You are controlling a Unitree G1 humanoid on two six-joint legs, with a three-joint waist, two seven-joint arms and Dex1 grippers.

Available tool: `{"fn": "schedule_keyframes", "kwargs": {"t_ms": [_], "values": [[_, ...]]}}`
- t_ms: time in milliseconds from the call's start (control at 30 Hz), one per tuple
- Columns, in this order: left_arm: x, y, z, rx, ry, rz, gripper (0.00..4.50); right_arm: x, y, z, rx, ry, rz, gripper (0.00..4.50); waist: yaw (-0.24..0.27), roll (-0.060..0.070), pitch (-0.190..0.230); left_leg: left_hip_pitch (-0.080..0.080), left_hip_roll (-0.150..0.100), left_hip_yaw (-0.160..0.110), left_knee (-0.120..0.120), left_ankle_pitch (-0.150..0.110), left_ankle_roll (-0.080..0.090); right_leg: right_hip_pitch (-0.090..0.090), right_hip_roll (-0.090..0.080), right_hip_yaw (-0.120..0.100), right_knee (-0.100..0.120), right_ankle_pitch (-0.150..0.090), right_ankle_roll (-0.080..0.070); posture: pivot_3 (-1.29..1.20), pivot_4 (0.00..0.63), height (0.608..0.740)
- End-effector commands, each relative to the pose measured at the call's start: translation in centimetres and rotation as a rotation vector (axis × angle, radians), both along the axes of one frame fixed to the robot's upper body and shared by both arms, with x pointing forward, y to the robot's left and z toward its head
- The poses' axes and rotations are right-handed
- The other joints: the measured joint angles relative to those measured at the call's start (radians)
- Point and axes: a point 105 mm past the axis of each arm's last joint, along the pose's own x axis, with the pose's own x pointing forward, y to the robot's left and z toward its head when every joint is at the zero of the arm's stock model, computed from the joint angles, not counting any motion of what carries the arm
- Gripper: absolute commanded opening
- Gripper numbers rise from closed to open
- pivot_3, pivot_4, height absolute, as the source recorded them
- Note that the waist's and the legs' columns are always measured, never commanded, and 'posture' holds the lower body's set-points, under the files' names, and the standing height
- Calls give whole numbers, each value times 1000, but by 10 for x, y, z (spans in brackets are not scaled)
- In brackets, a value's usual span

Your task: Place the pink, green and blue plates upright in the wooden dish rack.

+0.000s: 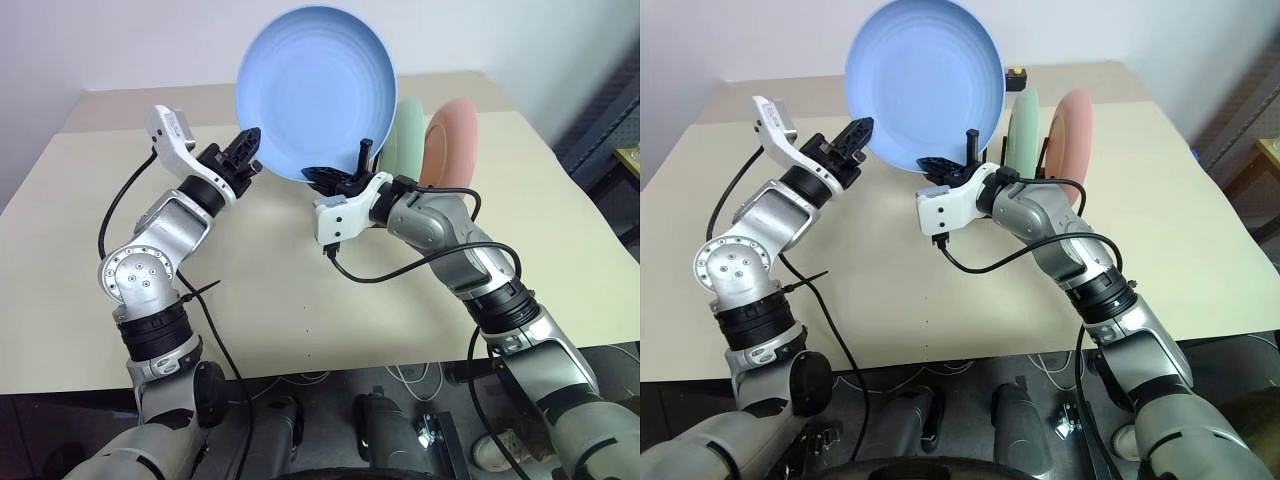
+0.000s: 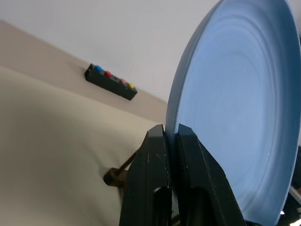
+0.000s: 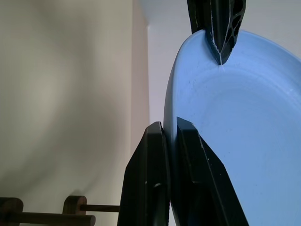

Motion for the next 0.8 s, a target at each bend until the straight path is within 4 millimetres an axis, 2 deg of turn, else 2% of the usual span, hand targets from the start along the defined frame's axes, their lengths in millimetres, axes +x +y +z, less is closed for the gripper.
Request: {"fn": "schedule_keyframes", "kwargs": {"t_ms": [33, 133, 200, 233, 300, 400, 533, 667, 733, 800], "values": [[-12, -16, 16, -4, -92, -96, 1543, -2, 0, 25, 47, -78, -3, 0, 0, 0, 0, 0, 0, 0, 0, 0, 0, 0, 0, 0, 0, 0, 0, 0, 150, 740], [-10, -4, 18, -19, -99, -87, 3085, -1, -1, 29, 48, -92, -9, 0, 0, 0, 0, 0, 0, 0, 0, 0, 0, 0, 0, 0, 0, 0, 0, 0, 150, 740], [-3, 13, 19, -9, -95, -26, 4113, 0, -3, 31, 44, -104, -19, 0, -5, 0, 0, 0, 0, 0, 0, 0, 0, 0, 0, 0, 0, 0, 0, 0, 150, 740], [0, 24, 25, -12, -108, 3, 4466, 1, -5, 33, 43, -113, -27, 0, -5, 0, 0, 0, 0, 0, -1, 0, 0, 0, 0, 0, 0, 0, 0, 0, 150, 740], [4, 40, 40, -11, -149, 42, 4466, 3, -6, 37, 41, -136, -34, 0, -4, 0, 0, 1, 1, 0, -1, 0, -1, 0, 1, 0, 1, 0, 0, 0, 150, 740], [5, 52, 52, -5, -187, 32, 4466, 4, -8, 45, 45, -168, -38, 0, -2, 0, 0, 0, 1, 0, -1, 1, -1, -1, 1, 0, 0, 0, 0, 0, 150, 740], [-1, 53, 44, 93, -196, -40, 4466, 12, -17, 62, 100, -201, -95, 0, -2, 0, 0, 0, 0, 0, -1, 1, -1, 0, 1, 0, -1, 0, 0, 0, 150, 740], [-3, 38, 42, 305, -310, 0, 4466, 15, -34, 105, 276, -225, -129, 0, 2, 0, 0, 0, 0, -1, -1, 1, -1, 0, 0, 0, -1, 0, 0, 0, 150, 740], [-4, 34, 38, 315, -327, -41, 4466, 10, -40, 129, 387, -234, -110, 0, 0, 0, 0, 0, 0, -1, -1, 1, -1, 0, 0, 0, -1, 0, -1, 0, 150, 740], [-5, 33, 36, 307, -335, -70, 4466, 7, -44, 144, 478, -211, -79, 0, -5, 0, 0, 0, 0, -1, -2, 1, -1, -1, 0, 0, -1, 0, -1, 0, 150, 740]]}}
